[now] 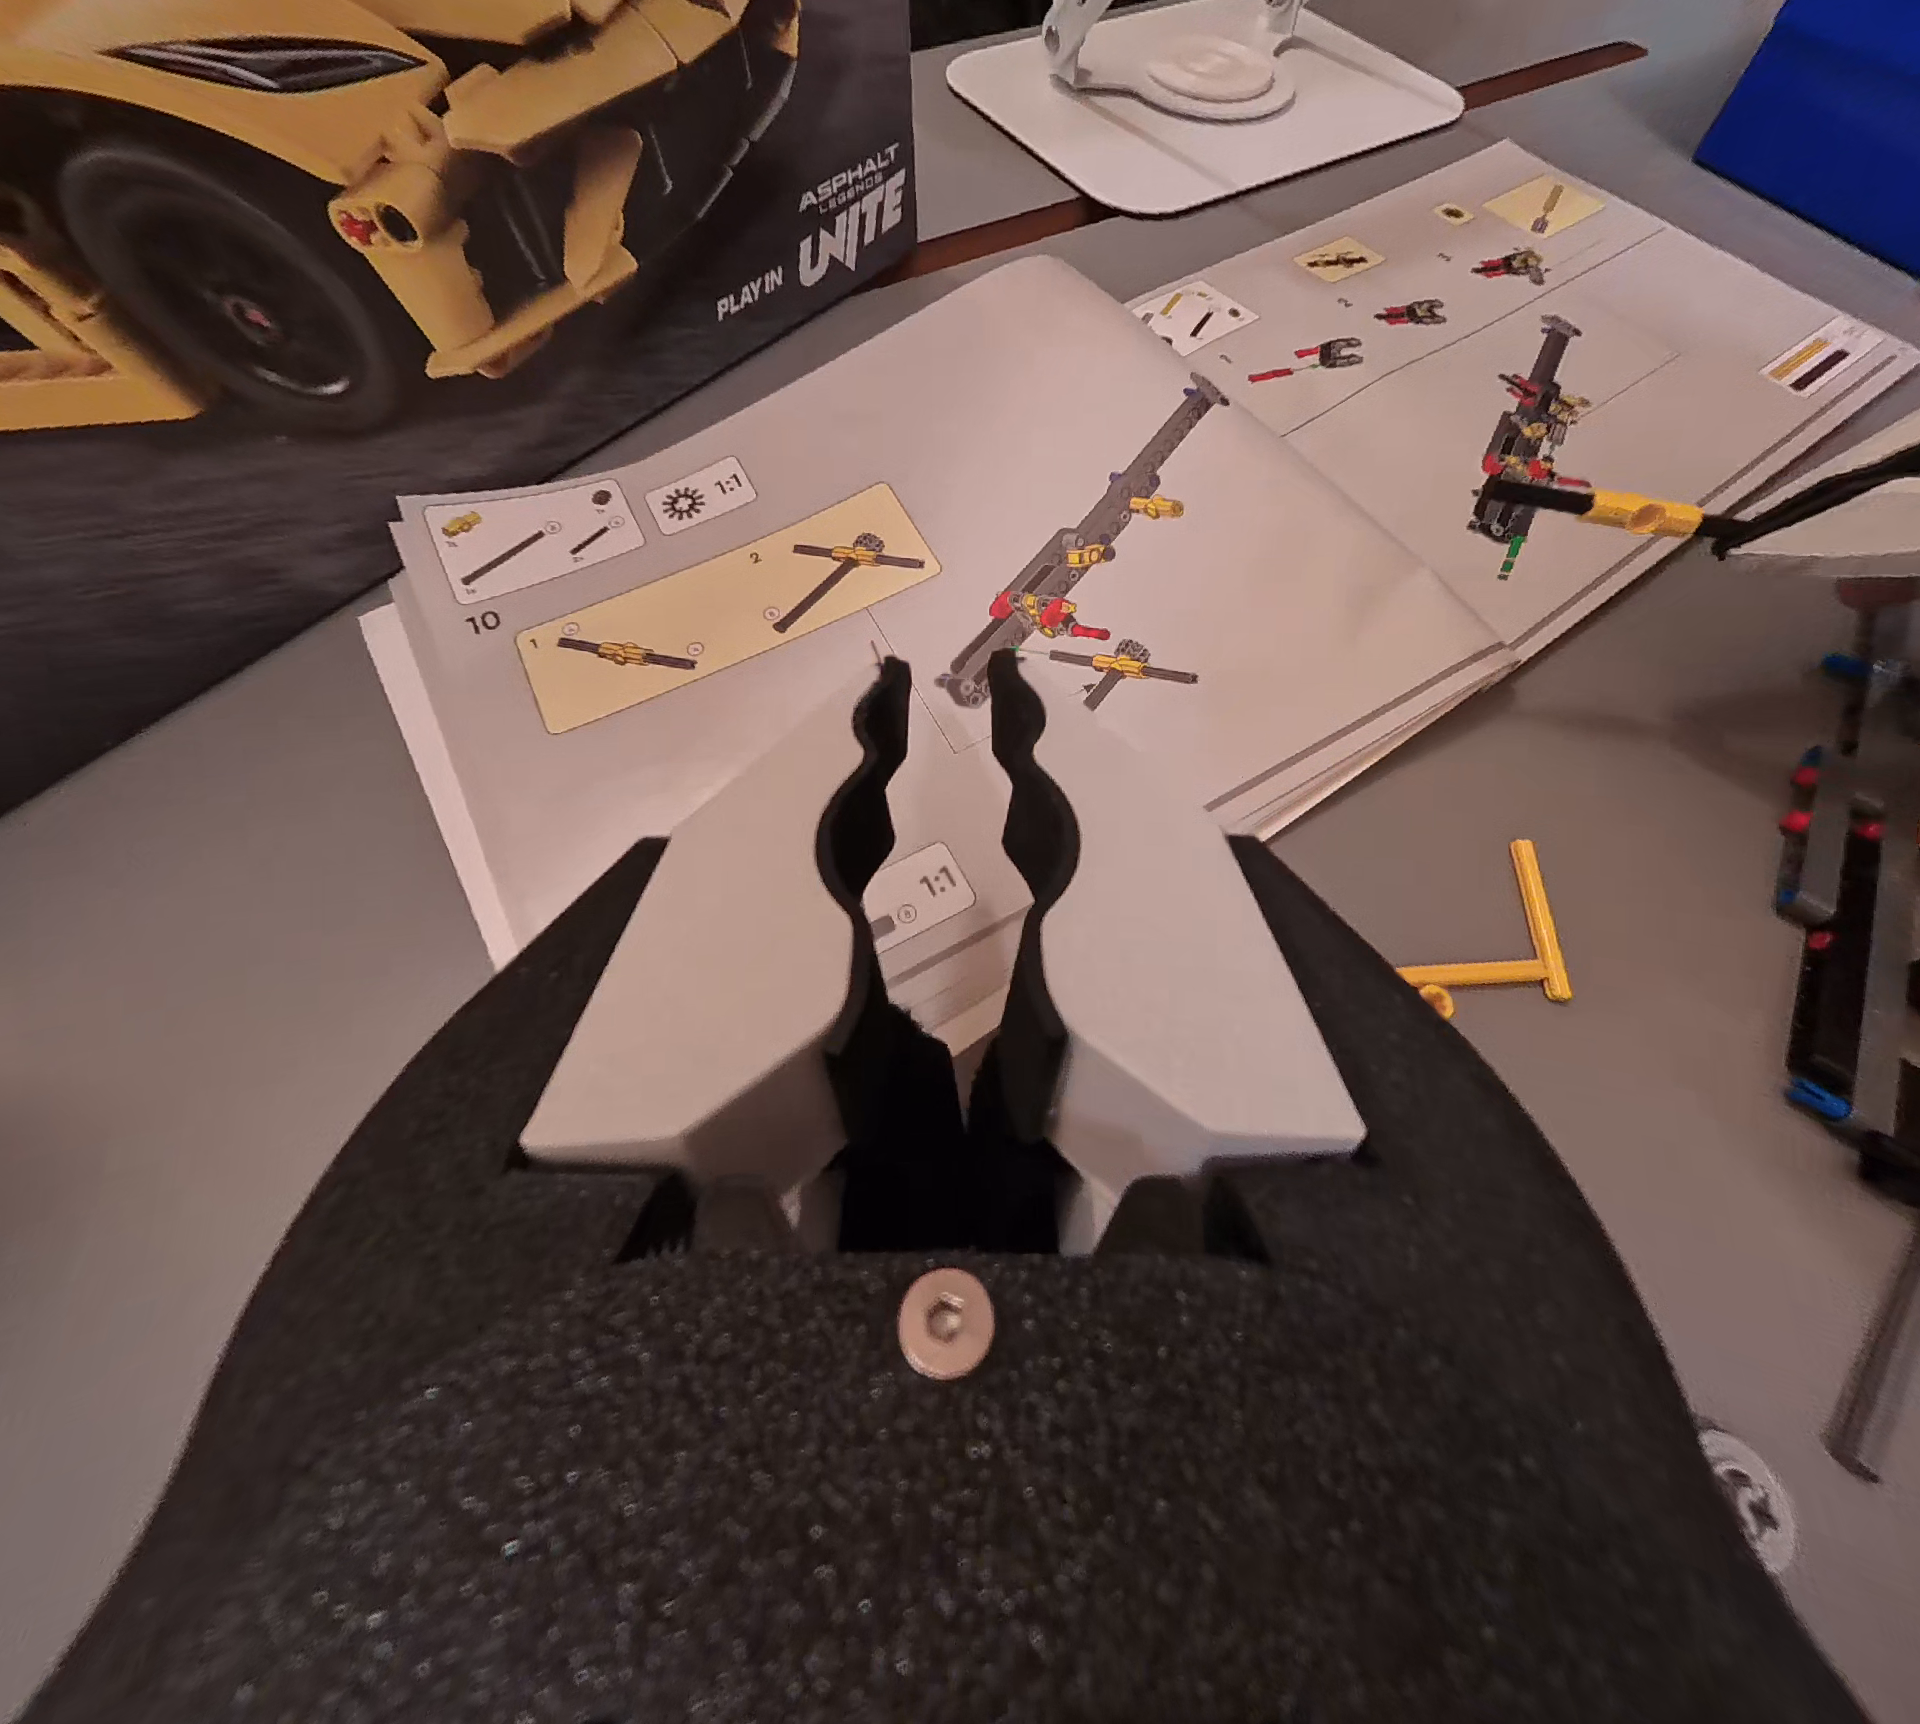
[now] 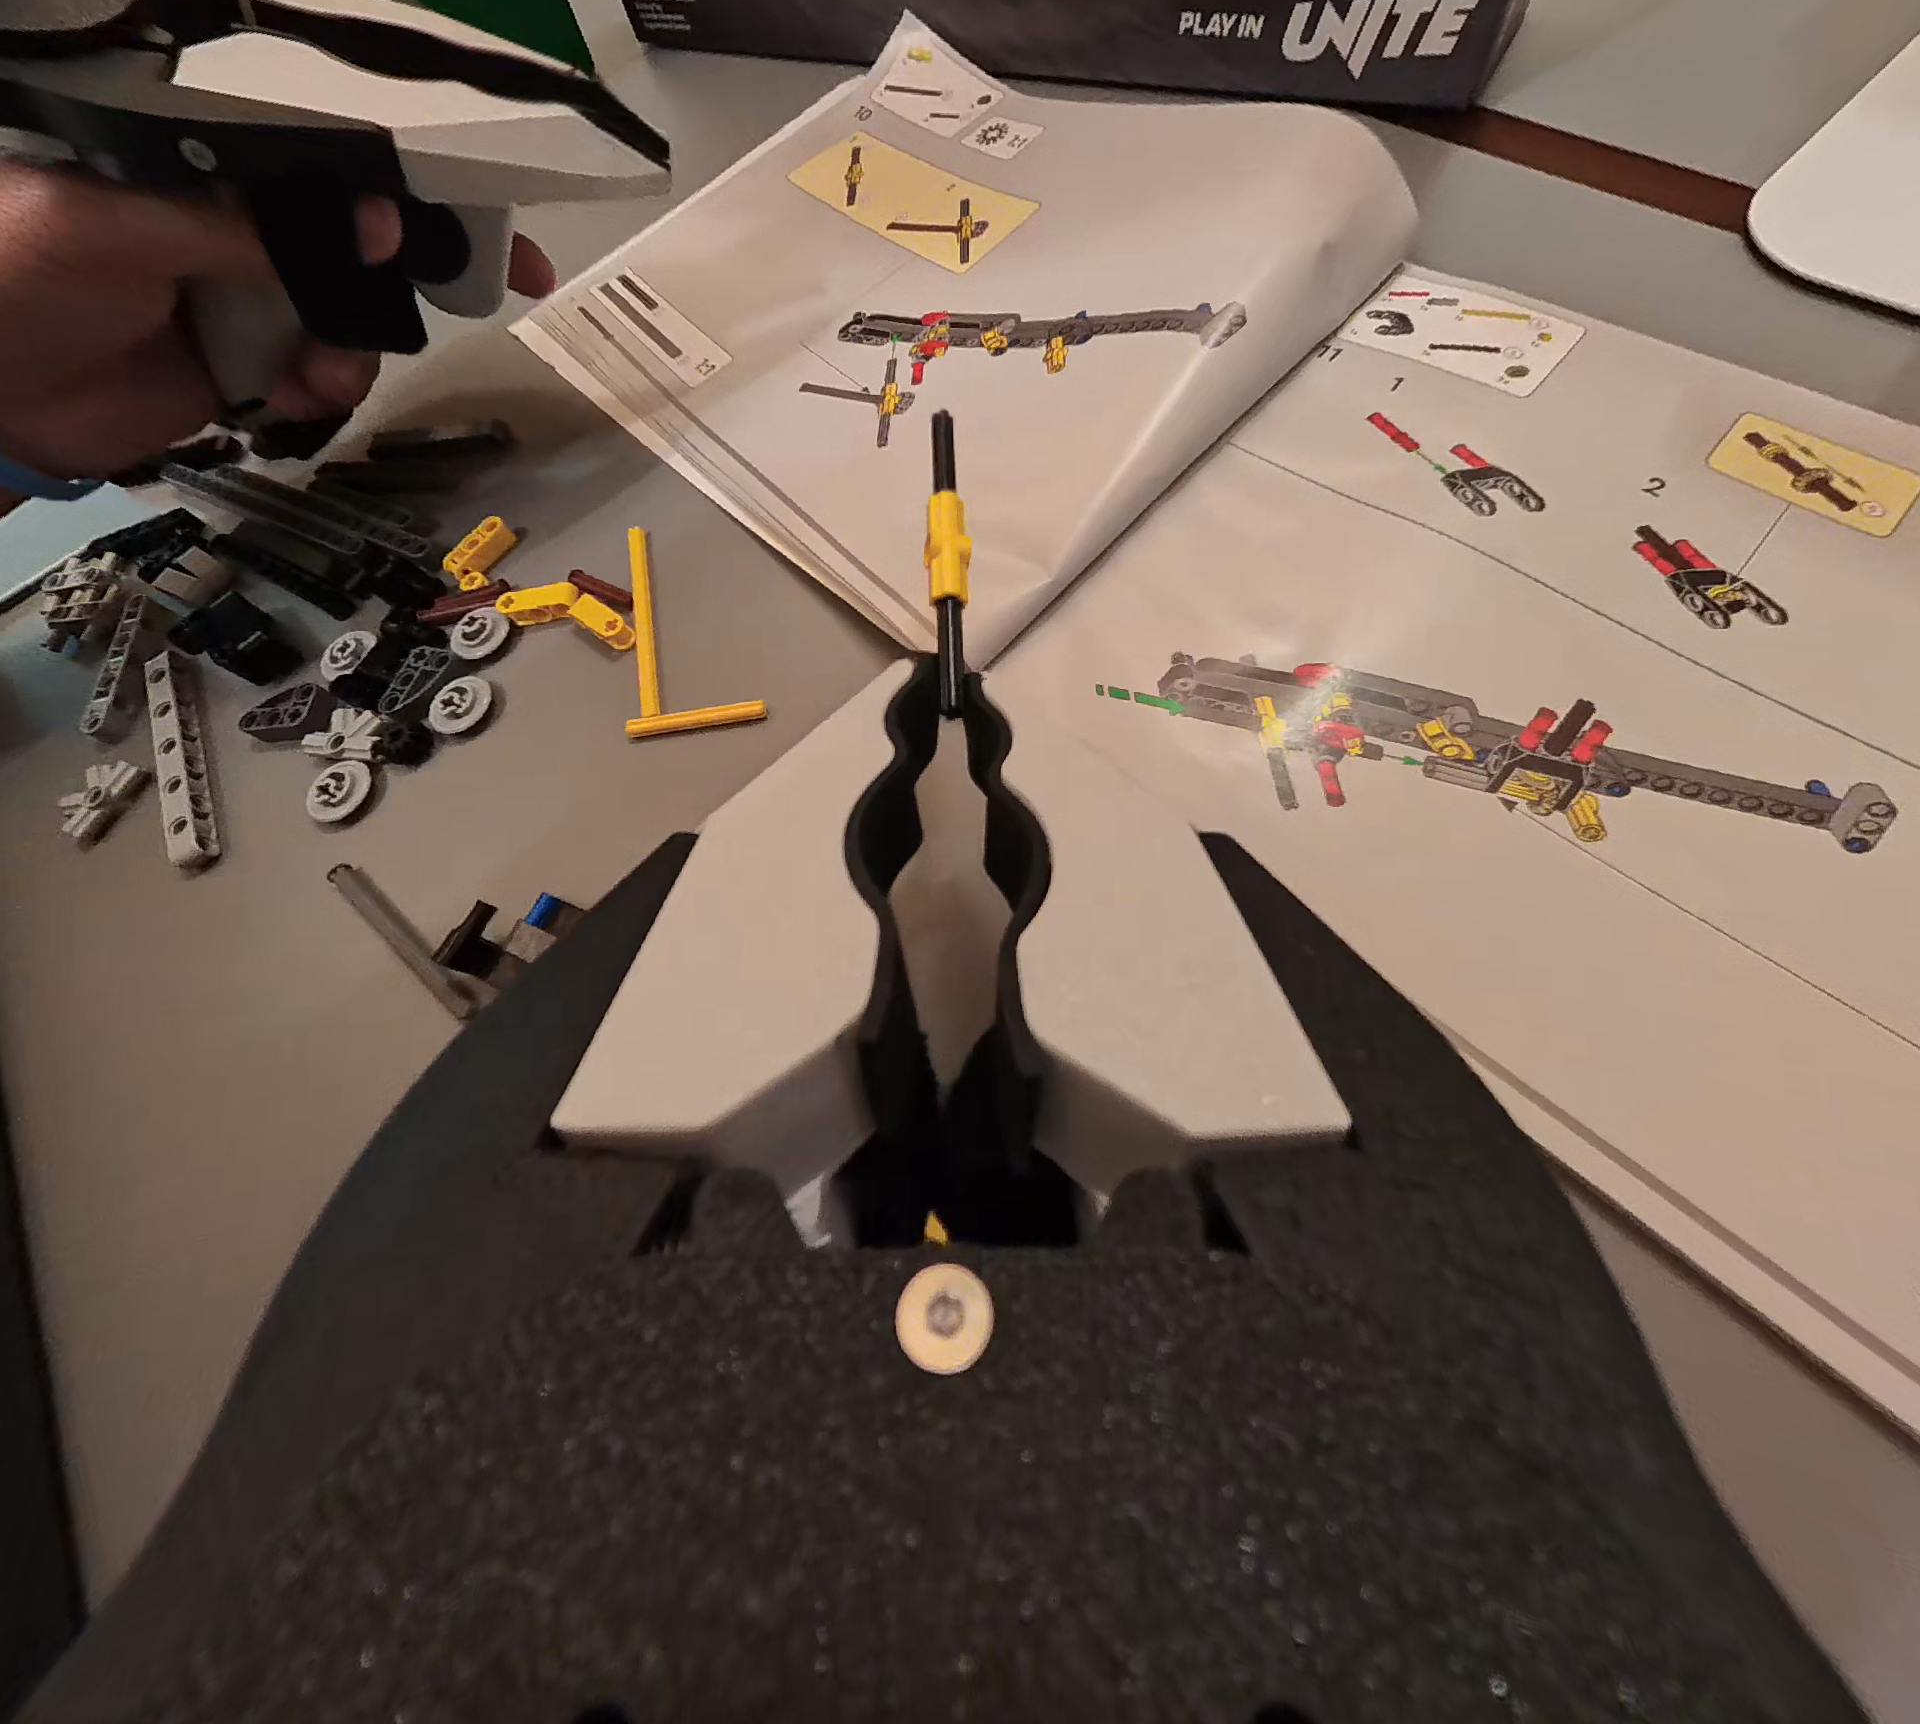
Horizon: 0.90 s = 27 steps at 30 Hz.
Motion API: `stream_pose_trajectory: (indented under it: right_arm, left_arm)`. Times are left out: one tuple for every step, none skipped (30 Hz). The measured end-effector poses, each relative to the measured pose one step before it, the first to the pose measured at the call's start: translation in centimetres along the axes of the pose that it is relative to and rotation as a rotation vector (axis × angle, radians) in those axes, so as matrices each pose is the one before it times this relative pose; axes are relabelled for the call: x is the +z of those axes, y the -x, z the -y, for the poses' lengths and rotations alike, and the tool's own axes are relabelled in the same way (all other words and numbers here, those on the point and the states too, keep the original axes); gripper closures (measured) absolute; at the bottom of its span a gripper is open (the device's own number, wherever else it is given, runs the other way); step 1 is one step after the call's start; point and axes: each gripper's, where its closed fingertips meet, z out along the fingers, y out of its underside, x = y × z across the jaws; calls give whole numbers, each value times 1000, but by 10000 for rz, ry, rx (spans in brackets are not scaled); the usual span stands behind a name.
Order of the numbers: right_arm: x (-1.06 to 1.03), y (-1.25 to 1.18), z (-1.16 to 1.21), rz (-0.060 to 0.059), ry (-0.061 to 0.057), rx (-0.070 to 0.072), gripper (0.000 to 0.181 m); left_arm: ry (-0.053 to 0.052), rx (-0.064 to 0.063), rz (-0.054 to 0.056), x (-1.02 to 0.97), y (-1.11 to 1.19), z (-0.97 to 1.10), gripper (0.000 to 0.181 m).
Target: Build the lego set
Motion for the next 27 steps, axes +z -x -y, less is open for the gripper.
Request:
stream_pose_trajectory:
  right_arm:
    - [-145, 171, 201, 78, -73, -54, 178]
    - [-124, 349, 171, 151, -55, -114, 178]
    - [-87, 422, 162, 128, -40, -154, 178]
    - [-77, 595, 173, 165, -19, -228, 178]
    - [-91, 1073, 7, 394, 168, -350, 178]
    - [-176, 1381, -43, 489, 333, -331, 178]
    - [-325, 1511, 150, 412, 273, -360, 178]
    - [-445, 2033, 73, 539, 266, -395, 178]
    - [-436, 2210, -241, 456, 357, -361, 178]
    - [-325, 2154, -751, 311, 514, -457, 178]
    - [-221, 1508, -1172, -102, 603, -466, 177]
    - [-164, 1250, -1301, -164, 533, -392, 177]
    - [-123, 1288, -1288, 18, 464, -347, 177]
    - [-59, 989, -921, -21, 183, -257, 177]
    - [17, 271, -720, -268, 59, -42, 177]
    - [91, 28, -875, -231, 245, 79, 177]
    - [100, 219, -803, -27, 251, 47, 177]
    - [122, 59, -558, -119, 117, 12, 177]
    - [175, -267, -554, -319, 150, 10, 177]
    - [146, -99, -525, -219, 190, 9, 177]
    - [121, 141, -251, -101, 56, -11, 177]
    - [155, 246, -170, -30, 31, -40, 177]
    - [197, 232, -318, -3, 150, -83, 177]
    - [230, -28, -431, -117, 217, -82, 177]
    - [224, -179, -306, -161, 129, -38, 177]
    - [45, -11, 142, -12, -181, 71, 177]
    - [16, 239, 104, 210, -179, 135, 177]
  left_arm:
    - [-119, 35, 10, -169, 74, 265, 167]
    - [-70, 30, 9, -143, 100, 162, 167]
    - [36, -15, -11, -102, 65, -17, 167]
    - [64, -69, -22, -108, 2, 5, 165]
    - [-13, -63, -85, -189, -152, 211, 163]
    - [-57, 25, -199, -289, -407, 346, 163]
    - [1, 154, -272, -311, -568, 286, 162]
    - [32, 252, -262, -259, -554, 196, 162]
    - [62, 198, -249, -274, -506, 52, 159]
    - [275, 112, -405, -430, -764, -395, 156]
    - [641, 112, -745, -571, -1400, -1098, 154]
    - [757, 123, -792, -570, -1665, -1450, 153]
    - [617, 89, -546, -403, -1489, -1457, 153]
    - [502, 87, -311, -238, -1299, -1413, 150]
    - [426, 137, -74, -181, -1044, -1280, 148]
    - [275, 96, 236, -254, -654, -994, 148]
    - [102, 52, 361, -370, -470, -683, 147]
    - [-7, 41, 268, -510, -546, -475, 148]
    - [-91, 12, 192, -558, -536, -270, 148]
    - [-98, -41, 183, -537, -438, -139, 148]
    - [-52, -74, 146, -438, -457, -137, 148]
    - [0, -76, 89, -260, -587, -148, 147]
    - [96, -135, 95, -81, -651, -278, 147]
    - [115, -220, 123, 64, -595, -315, 149]
    - [-7, -274, -45, 183, -772, -121, 158]
    - [-155, -273, -105, 297, -807, 117, 156]
    - [-270, -211, -145, 369, -763, 318, 155]
